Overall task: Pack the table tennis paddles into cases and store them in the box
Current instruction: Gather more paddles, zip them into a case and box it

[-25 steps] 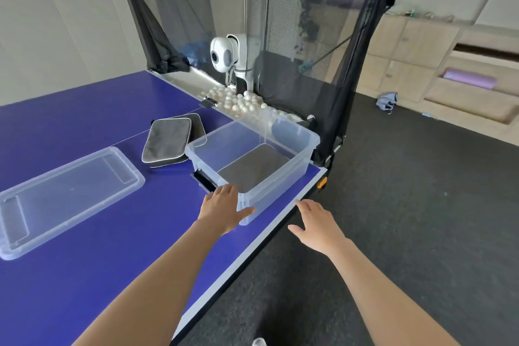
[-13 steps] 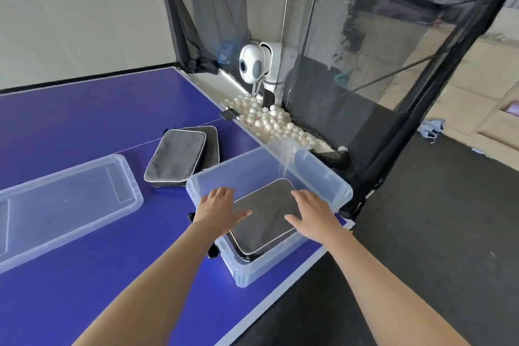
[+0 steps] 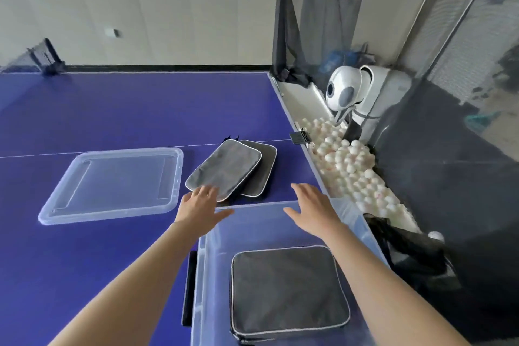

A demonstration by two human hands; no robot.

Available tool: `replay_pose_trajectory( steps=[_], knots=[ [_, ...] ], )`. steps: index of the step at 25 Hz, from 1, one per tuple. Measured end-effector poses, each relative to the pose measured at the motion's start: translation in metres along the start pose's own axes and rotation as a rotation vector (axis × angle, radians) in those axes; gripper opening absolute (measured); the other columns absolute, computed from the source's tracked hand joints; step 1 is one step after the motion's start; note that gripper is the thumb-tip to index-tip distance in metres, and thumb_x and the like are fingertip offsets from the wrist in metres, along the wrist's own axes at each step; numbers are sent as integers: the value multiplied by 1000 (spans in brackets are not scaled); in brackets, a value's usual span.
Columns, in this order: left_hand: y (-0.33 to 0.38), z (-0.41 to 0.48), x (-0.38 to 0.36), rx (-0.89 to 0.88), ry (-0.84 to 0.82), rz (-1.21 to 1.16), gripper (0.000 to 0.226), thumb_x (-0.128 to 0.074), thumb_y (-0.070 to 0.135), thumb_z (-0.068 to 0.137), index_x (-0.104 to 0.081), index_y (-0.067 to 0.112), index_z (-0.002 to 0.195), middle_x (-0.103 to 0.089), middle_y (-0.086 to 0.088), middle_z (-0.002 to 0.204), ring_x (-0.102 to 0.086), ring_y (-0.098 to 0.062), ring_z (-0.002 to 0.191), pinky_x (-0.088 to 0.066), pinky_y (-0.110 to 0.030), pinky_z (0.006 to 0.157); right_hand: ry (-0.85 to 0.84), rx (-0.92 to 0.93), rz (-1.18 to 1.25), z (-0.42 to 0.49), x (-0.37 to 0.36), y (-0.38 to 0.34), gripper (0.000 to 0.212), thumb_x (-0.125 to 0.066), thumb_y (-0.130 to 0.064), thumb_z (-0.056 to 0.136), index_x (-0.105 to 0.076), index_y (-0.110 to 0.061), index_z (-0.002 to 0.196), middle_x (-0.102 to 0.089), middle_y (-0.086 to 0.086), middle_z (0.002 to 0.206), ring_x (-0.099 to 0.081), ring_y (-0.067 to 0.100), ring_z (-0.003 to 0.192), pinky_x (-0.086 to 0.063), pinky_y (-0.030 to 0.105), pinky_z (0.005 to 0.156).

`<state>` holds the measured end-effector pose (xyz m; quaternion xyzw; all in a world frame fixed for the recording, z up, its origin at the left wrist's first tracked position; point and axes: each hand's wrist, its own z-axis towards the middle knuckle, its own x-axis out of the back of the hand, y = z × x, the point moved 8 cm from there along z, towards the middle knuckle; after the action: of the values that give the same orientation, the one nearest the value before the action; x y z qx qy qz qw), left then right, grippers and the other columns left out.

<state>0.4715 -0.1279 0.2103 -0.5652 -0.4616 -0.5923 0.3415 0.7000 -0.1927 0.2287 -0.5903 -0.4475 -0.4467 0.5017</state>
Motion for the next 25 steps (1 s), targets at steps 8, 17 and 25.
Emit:
replay_pose_trajectory(
  steps=[8,17,25],
  knots=[
    [-30,58,10,191,18,18,69,-49,60,89,-35,18,142,-38,2,148,-38,-20,134,-31,-35,106,-70,112,42,92,-5,7,63,-47,-44,95,-26,-11,145,-35,8,147,-32,27,136,-36,41,104],
    [-97,146,-42,321,-65,-125,81,-50,60,88,-20,16,150,-26,-1,155,-28,-21,141,-29,-39,109,-218,-139,417,186,-84,1,63,-54,-37,93,-29,-10,144,-39,10,141,-37,26,130,-38,36,99],
    [-147,213,-110,474,-182,-379,90,-52,67,83,-18,18,150,-33,-6,149,-35,-27,136,-33,-47,108,-240,-475,816,238,-162,-7,75,-66,-37,84,-29,-11,144,-47,11,136,-49,28,122,-44,40,100]
  ],
)
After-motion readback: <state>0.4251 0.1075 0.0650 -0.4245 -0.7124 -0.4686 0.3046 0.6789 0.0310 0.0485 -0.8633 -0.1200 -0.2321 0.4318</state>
